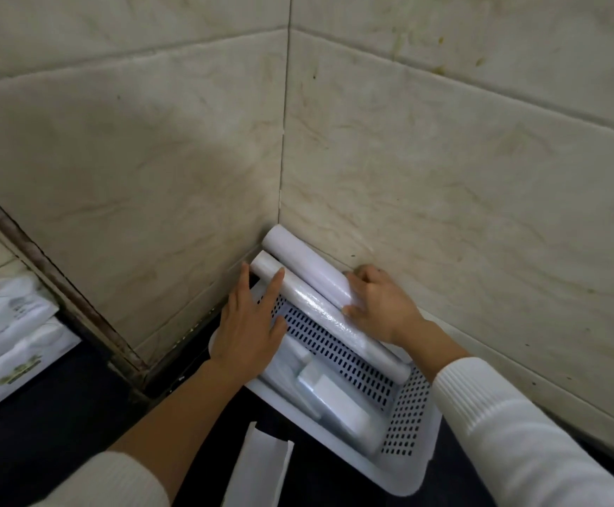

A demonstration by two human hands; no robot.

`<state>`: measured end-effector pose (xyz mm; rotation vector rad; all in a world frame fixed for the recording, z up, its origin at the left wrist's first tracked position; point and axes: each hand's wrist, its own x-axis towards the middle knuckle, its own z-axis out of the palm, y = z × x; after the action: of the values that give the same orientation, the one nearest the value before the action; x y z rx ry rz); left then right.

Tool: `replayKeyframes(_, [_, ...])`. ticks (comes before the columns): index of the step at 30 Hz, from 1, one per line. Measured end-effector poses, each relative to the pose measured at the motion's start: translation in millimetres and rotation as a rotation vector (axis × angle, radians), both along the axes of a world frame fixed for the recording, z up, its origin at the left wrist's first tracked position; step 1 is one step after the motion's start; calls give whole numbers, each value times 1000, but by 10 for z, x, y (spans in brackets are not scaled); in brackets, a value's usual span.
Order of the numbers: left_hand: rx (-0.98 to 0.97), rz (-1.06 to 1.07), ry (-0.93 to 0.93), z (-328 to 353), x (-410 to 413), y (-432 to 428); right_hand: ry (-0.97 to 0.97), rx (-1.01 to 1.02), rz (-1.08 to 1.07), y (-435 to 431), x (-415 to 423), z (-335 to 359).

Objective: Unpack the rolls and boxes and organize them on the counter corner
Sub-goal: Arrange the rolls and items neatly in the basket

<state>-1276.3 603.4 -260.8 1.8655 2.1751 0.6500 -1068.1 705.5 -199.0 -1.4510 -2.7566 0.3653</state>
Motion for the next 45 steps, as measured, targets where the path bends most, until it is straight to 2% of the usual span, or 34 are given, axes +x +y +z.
replayKeyframes(4, [27, -5, -104, 43, 0, -14, -7, 125, -5, -100, 3, -22])
replayKeyframes(7, [46, 28, -203, 86, -32, -30, -25, 71, 4, -158, 59, -4])
replayKeyframes(9, [38, 15, -199, 94, -71, -59, -56, 56, -2, -199, 48, 40])
replayKeyframes(11, [41, -3, -203, 116, -110, -100, 44, 114, -19, -287, -3, 85])
replayKeyframes(13, [93, -21, -208, 137, -154, -161, 253, 123, -37, -445, -63, 126])
replayKeyframes(14, [111, -53, -179, 135, -175, -196, 295, 71, -34, -534, -73, 121])
replayKeyframes(15, [97, -111, -131, 126, -190, -234, 248, -17, -12, -627, -72, 89])
replayKeyframes(16, [41, -192, -99, 110, -196, -261, 119, -120, 9, -716, -63, 36])
replayKeyframes(18, [-198, -327, -124, 111, -167, -270, -198, -289, 13, -873, -18, -96])
replayKeyframes(20, [-427, -375, -109, 146, -109, -162, -374, -326, -2, -980, 29, -233])
replayKeyframes(22, [-547, -431, 48, 165, -25, 4, -384, -313, -32, -1034, 51, -324])
replayKeyframes(25, [-659, -519, 336, 141, 92, 172, -274, -309, -106, -1013, 81, -338])
replayKeyframes(28, [-675, -547, 409, 90, 137, 212, -99, -301, -187, -949, 176, -261])
replayKeyframes(30, [-633, -548, 349, 67, 138, 215, -14, -288, -183, -910, 271, -180])
replayKeyframes(35, [-585, -639, 254, 86, 205, 204, 42, -240, -176, -787, 436, 125])
replayKeyframes(38, [-576, -689, 146, 90, 425, 150, 119, -170, -241, -711, 486, 296])
replayKeyframes(42, [-623, -741, 29, 53, 782, 49, 168, -146, -325, -706, 489, 343])
replayKeyframes(45, [-683, -675, -141, 76, 767, 2, 140, -154, -323, -749, 458, 300])
